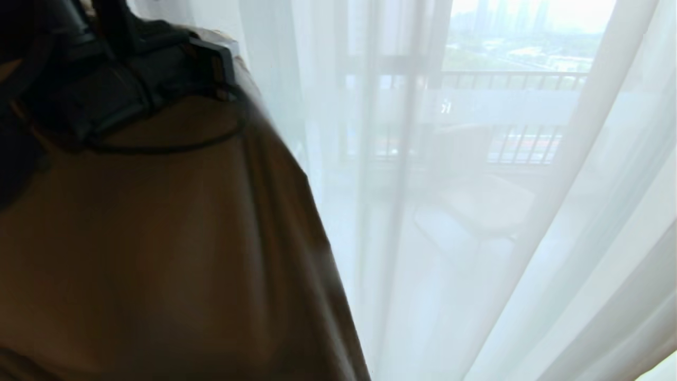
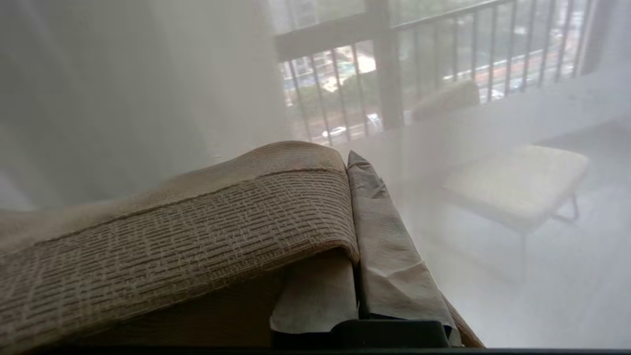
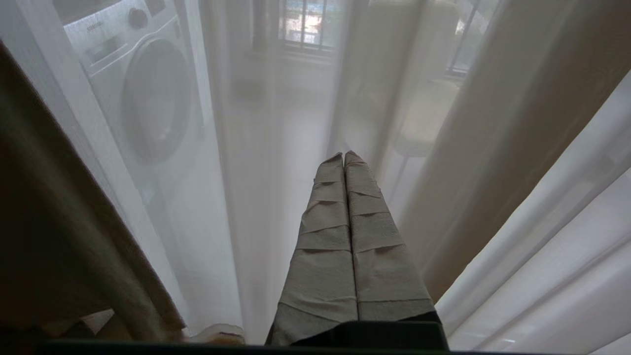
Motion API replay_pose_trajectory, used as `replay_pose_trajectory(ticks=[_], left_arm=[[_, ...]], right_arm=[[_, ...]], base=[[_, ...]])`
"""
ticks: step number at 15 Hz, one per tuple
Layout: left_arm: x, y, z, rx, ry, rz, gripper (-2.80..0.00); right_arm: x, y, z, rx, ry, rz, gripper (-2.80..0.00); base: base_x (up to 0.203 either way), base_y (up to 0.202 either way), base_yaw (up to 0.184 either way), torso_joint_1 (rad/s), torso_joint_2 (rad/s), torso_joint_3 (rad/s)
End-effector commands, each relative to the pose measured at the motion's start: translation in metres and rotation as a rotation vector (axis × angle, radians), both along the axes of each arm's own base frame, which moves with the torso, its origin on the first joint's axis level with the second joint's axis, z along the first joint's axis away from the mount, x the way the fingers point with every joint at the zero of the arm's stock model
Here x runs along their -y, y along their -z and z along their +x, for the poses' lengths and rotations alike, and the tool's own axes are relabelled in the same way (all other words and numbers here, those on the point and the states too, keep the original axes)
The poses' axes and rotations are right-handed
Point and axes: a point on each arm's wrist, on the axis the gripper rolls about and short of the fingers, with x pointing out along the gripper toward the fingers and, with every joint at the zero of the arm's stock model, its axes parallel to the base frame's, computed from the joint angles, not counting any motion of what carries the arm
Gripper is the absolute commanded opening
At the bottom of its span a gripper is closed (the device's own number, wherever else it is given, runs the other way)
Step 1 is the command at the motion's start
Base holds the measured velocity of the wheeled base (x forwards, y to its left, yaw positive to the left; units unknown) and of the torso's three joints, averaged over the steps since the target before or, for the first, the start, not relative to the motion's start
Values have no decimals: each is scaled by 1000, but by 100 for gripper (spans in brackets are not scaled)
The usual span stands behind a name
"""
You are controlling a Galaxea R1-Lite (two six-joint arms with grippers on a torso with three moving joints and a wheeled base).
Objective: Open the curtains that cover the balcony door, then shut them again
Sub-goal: Close the outer curtains on both sides
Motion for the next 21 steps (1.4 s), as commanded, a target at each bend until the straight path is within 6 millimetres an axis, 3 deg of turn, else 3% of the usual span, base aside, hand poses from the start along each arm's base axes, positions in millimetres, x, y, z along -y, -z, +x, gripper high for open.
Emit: replay_pose_trajectory(ticks=[1,5,8,17,18,21], left_arm=[[-52,-12,-15,39,-163,-50,-280],[-143,-1,-35,17,-485,-123,-280],[-188,23,-61,-45,-610,-144,-280],[-191,33,-68,-72,-559,-163,-280],[-191,32,-70,-70,-560,-163,0],[-186,36,-80,-71,-560,-165,0]], right_arm=[[0,0,0,1,-1,-1,-280],[0,0,0,1,-1,-1,-280],[0,0,0,1,-1,-1,-280],[0,0,0,1,-1,-1,-280],[0,0,0,1,-1,-1,-280],[0,0,0,1,-1,-1,-280]], base=[[0,0,0,0,0,0],[0,0,0,0,0,0],[0,0,0,0,0,0],[0,0,0,0,0,0],[0,0,0,0,0,0],[0,0,0,0,0,0]])
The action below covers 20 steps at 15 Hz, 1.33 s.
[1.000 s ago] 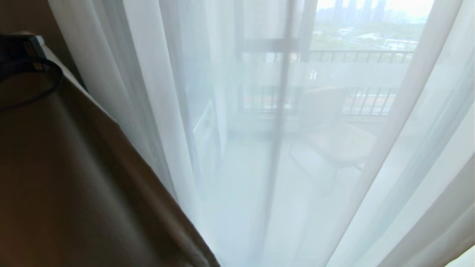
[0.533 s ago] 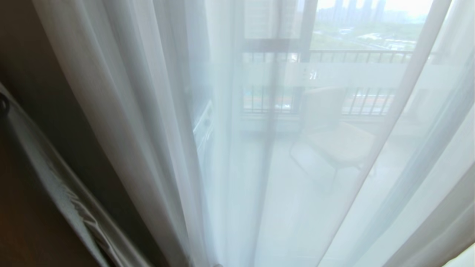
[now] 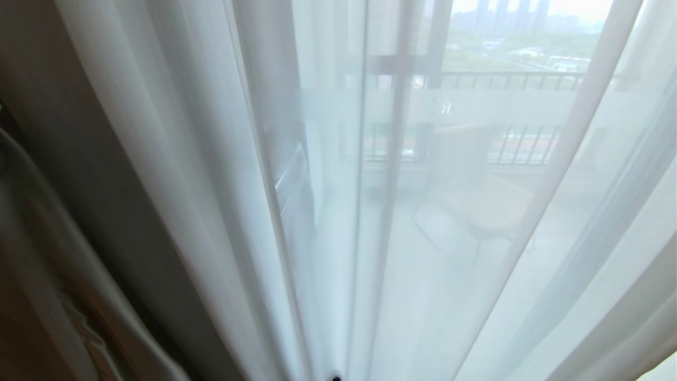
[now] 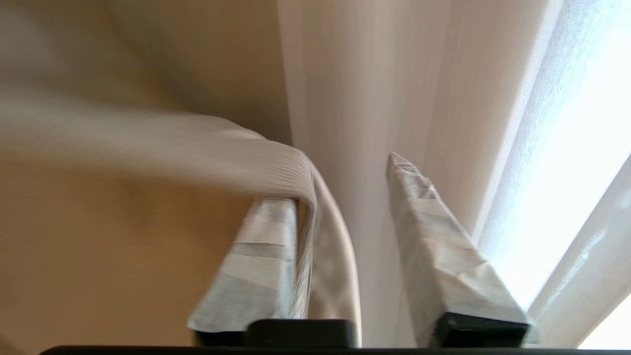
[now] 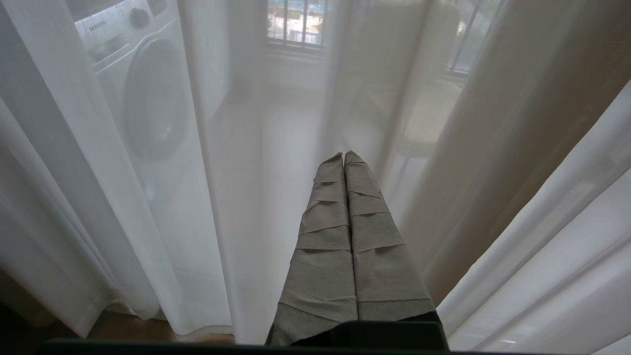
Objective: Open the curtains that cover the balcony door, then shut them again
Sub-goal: Close the outer curtains on both sides
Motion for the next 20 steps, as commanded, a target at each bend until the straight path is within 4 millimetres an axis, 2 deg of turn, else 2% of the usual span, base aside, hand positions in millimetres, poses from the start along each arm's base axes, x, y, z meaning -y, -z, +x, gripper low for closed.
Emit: replay_pose_trajectory(ticks=[1,6,11,15,16,20], left_arm=[[6,-1,-12,15,0,6,0],[26,4,-57,64,-7,20,0],[50,26,-109,81,-20,26,0],[60,40,-131,44,-22,10,0],[62,41,-133,44,-23,10,-280],[68,45,-146,35,-24,6,-280]], right_arm=[[0,0,0,1,-1,-1,-280],[0,0,0,1,-1,-1,-280],[0,0,0,1,-1,-1,-280],[0,0,0,1,-1,-1,-280],[0,0,0,1,-1,-1,-280],[0,0,0,1,-1,-1,-280]], base=[[0,0,0,0,0,0],[0,0,0,0,0,0],[0,0,0,0,0,0],[0,0,0,0,0,0],[0,0,0,0,0,0],[0,0,0,0,0,0]])
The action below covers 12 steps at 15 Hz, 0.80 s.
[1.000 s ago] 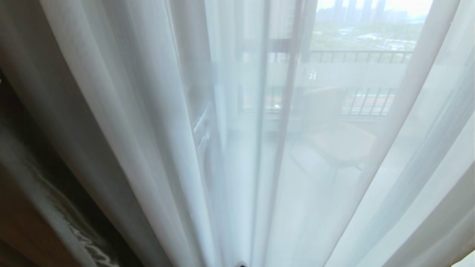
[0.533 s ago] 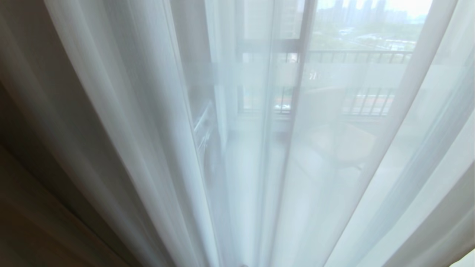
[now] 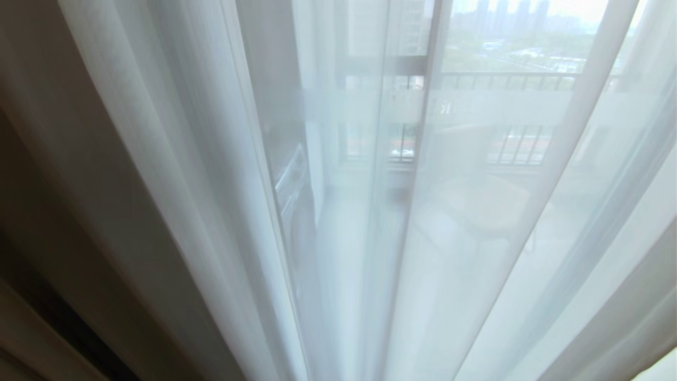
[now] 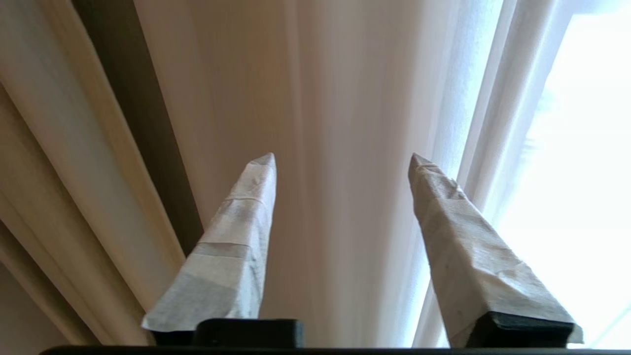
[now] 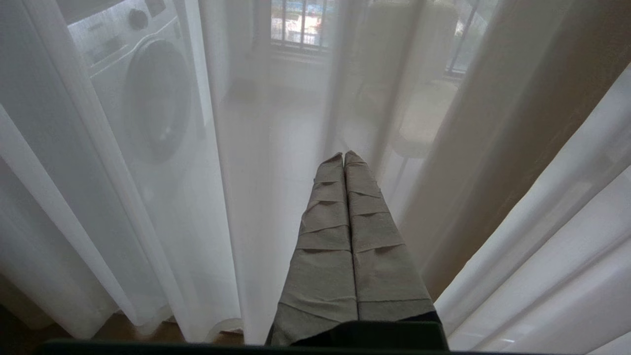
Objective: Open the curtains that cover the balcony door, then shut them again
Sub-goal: Close the outer curtains on both sides
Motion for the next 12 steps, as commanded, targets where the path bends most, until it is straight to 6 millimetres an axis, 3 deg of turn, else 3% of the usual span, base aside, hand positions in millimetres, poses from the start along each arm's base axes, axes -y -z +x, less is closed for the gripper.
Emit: replay_pose_trajectory(ticks=[1,6,12], left_arm=[[6,1,-13,23,1,11,-280],[16,24,-33,-3,4,-1,-280],[21,61,-43,-36,21,-10,-280]], right_arm=[[0,0,0,1,-1,-1,-280],[0,0,0,1,-1,-1,-280],[0,0,0,1,-1,-1,-280]], base=[[0,0,0,0,0,0],[0,0,0,0,0,0],[0,0,0,0,0,0]])
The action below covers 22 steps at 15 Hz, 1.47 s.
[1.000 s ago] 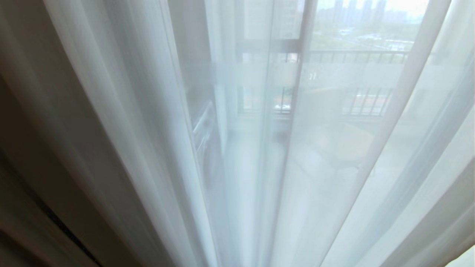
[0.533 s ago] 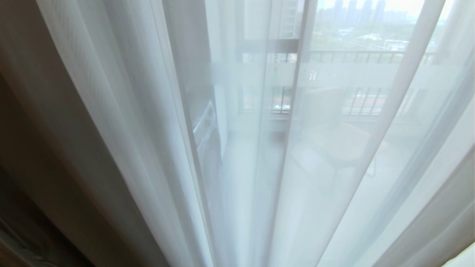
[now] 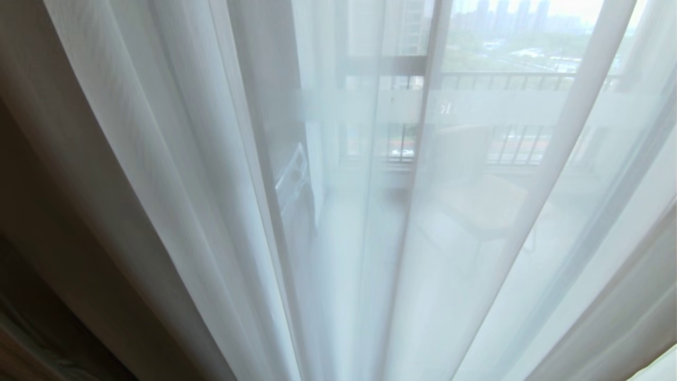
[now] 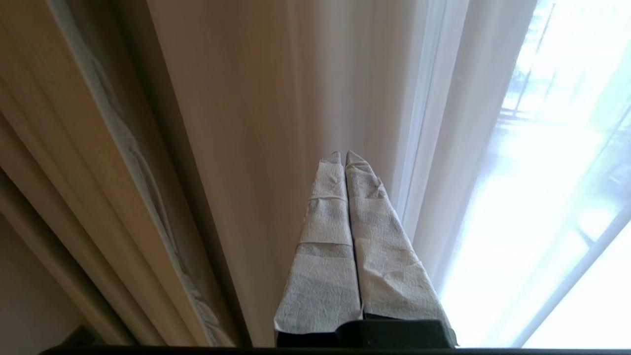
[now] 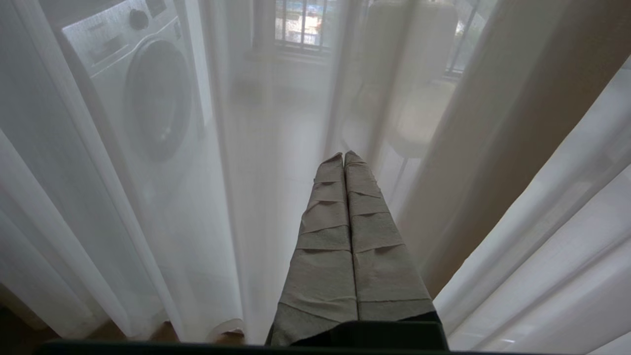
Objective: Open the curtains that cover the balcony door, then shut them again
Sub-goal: Close the outer curtains on both sides
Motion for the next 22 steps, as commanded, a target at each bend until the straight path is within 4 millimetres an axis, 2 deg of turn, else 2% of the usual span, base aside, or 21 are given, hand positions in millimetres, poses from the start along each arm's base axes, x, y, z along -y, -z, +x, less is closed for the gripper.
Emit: replay_pose_trajectory(ticks=[1,3,5,10,15,22], left_arm=[[1,5,-2,-1,44,2,-280],[1,12,2,-31,161,-9,-280],[2,31,1,-75,281,-19,-280],[-1,98,-18,-78,232,-19,-280],[1,121,-32,-53,304,-18,-280],[1,121,-32,-53,301,-18,-280]], right_arm=[[0,0,0,1,-1,-1,-280],[0,0,0,1,-1,-1,-280],[0,0,0,1,-1,-1,-280],[0,0,0,1,-1,-1,-280],[0,0,0,1,-1,-1,-280],[0,0,0,1,-1,-1,-280]], base=[[0,0,0,0,0,0],[0,0,0,0,0,0],[0,0,0,0,0,0],[0,0,0,0,0,0],[0,0,0,0,0,0],[0,0,0,0,0,0]])
